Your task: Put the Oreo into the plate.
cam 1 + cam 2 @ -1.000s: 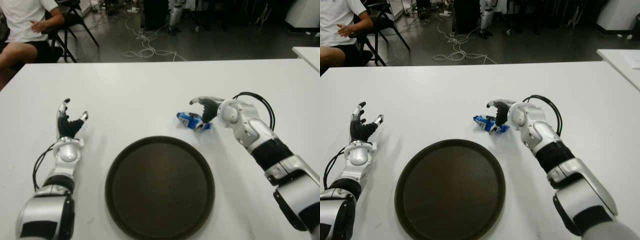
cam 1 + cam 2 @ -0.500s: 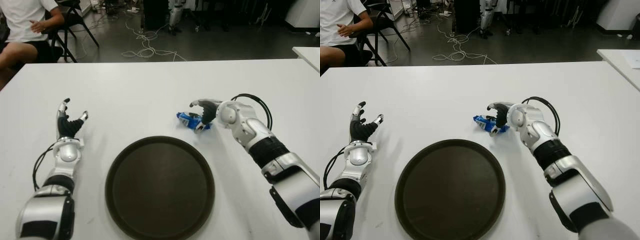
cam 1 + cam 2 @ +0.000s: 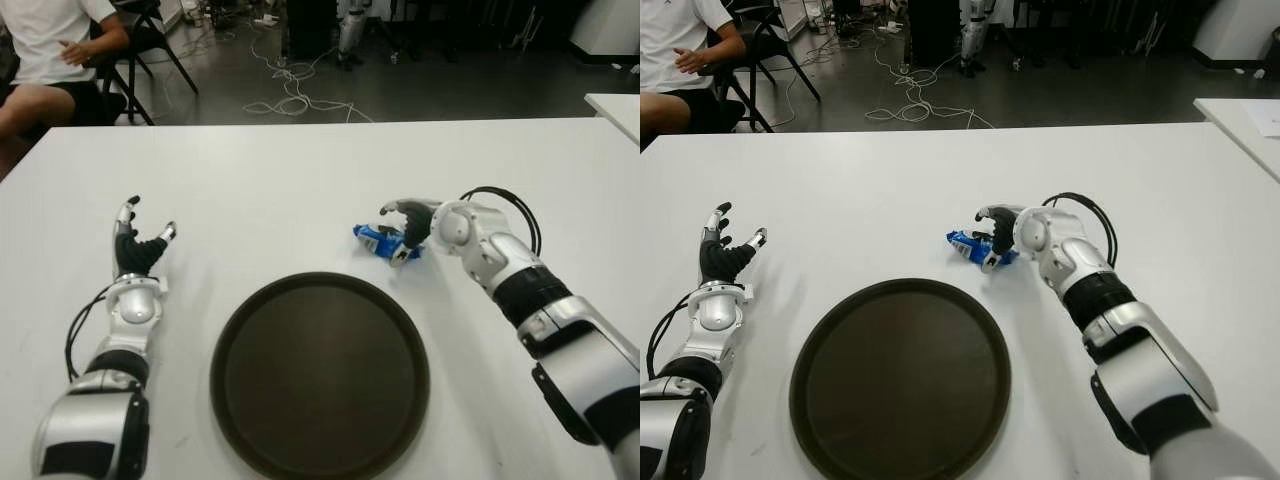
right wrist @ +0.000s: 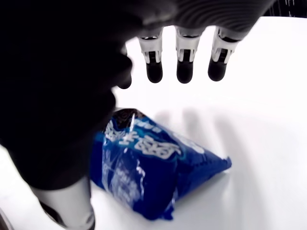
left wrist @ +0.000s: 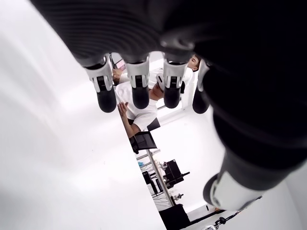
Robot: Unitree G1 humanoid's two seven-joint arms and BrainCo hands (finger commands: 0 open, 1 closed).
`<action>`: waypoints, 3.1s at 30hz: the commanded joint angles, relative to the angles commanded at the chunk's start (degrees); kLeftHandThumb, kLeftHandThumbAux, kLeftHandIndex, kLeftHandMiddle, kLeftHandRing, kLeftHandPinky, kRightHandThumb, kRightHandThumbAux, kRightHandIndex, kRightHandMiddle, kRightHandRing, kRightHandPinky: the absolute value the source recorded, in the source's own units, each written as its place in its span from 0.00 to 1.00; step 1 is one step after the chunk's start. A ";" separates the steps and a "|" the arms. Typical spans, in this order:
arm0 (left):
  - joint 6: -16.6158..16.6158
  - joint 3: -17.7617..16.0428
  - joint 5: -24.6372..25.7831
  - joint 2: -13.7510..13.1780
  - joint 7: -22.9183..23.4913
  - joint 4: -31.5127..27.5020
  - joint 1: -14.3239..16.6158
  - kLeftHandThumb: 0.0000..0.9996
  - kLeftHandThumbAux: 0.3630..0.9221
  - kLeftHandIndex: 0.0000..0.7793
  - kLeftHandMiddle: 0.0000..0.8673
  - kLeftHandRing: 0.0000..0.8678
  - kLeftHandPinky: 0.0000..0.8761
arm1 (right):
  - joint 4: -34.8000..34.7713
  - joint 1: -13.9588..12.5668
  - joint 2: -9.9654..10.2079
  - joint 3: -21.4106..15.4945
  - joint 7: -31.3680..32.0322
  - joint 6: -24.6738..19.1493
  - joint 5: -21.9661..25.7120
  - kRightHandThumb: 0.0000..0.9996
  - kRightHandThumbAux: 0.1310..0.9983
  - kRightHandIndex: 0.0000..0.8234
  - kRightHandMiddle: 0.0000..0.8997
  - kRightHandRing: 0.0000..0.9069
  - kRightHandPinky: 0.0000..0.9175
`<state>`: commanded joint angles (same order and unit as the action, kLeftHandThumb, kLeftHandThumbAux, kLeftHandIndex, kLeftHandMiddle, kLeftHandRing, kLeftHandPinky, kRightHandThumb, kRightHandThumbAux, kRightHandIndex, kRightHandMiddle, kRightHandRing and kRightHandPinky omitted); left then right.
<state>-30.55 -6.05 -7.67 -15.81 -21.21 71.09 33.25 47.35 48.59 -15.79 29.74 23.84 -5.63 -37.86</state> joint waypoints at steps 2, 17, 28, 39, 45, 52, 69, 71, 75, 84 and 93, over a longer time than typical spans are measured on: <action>0.11 0.07 -0.09 -0.03 -0.06 -0.02 -0.01 0.00 0.72 0.05 0.06 0.04 0.01 | 0.67 0.24 0.10 0.04 -0.19 0.31 0.06 0.00 0.81 0.05 0.09 0.05 0.01; 0.29 0.36 -0.41 -0.05 -0.20 -0.09 -0.05 0.00 0.69 0.05 0.05 0.03 0.01 | 4.46 1.40 1.51 -0.17 -0.21 0.10 0.79 0.00 0.79 0.06 0.10 0.06 0.01; 0.70 0.43 -0.54 -0.08 -0.62 -0.18 -0.08 0.00 0.67 0.05 0.05 0.04 0.02 | 7.78 1.55 2.66 -0.70 -2.18 0.35 1.21 0.00 0.80 0.08 0.10 0.06 0.00; 0.70 0.85 -0.99 -0.22 -0.62 -0.27 -0.20 0.00 0.70 0.05 0.05 0.03 0.01 | 6.74 1.42 2.64 -1.16 -1.34 -0.20 1.63 0.00 0.79 0.08 0.10 0.05 0.00; 0.53 1.10 -1.34 -0.30 -0.92 -0.27 -0.22 0.00 0.73 0.05 0.05 0.04 0.02 | 6.03 1.34 2.44 -0.79 -1.05 -0.77 1.25 0.00 0.79 0.08 0.11 0.06 0.00; 0.16 0.81 -0.96 -0.08 -0.83 -0.24 -0.21 0.00 0.74 0.05 0.05 0.03 0.01 | 5.58 1.08 2.34 -0.82 -1.63 -1.15 1.09 0.00 0.80 0.09 0.11 0.07 0.00; 0.47 0.99 -1.13 -0.10 -1.17 -0.13 -0.12 0.00 0.72 0.05 0.06 0.05 0.02 | 6.42 0.91 3.39 -1.51 -2.24 -2.39 2.61 0.00 0.79 0.09 0.11 0.07 0.00; 0.19 0.98 -1.09 -0.05 -1.14 -0.24 -0.21 0.00 0.70 0.05 0.06 0.04 0.02 | 6.42 0.90 3.37 -1.38 -2.64 -2.39 2.65 0.00 0.79 0.09 0.10 0.07 0.00; -0.23 0.76 -0.74 0.05 -0.73 -0.36 -0.29 0.00 0.71 0.05 0.05 0.03 0.02 | 6.62 1.04 3.52 -1.10 -3.19 -2.75 2.47 0.00 0.79 0.08 0.09 0.05 0.00; 0.43 0.67 -0.68 -0.19 -0.59 0.09 0.07 0.00 0.73 0.05 0.06 0.04 0.02 | 7.57 1.51 3.96 -1.07 -3.69 -3.63 2.55 0.00 0.80 0.09 0.11 0.07 0.00; 0.36 0.64 -0.66 -0.06 -0.52 0.09 0.05 0.00 0.71 0.06 0.06 0.03 0.01 | 8.15 1.37 4.03 -1.22 -4.45 -3.10 2.77 0.00 0.79 0.09 0.10 0.06 0.00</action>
<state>-30.19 -5.40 -8.33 -15.87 -21.73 71.18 33.31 55.51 49.96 -11.76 28.52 19.38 -8.72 -35.09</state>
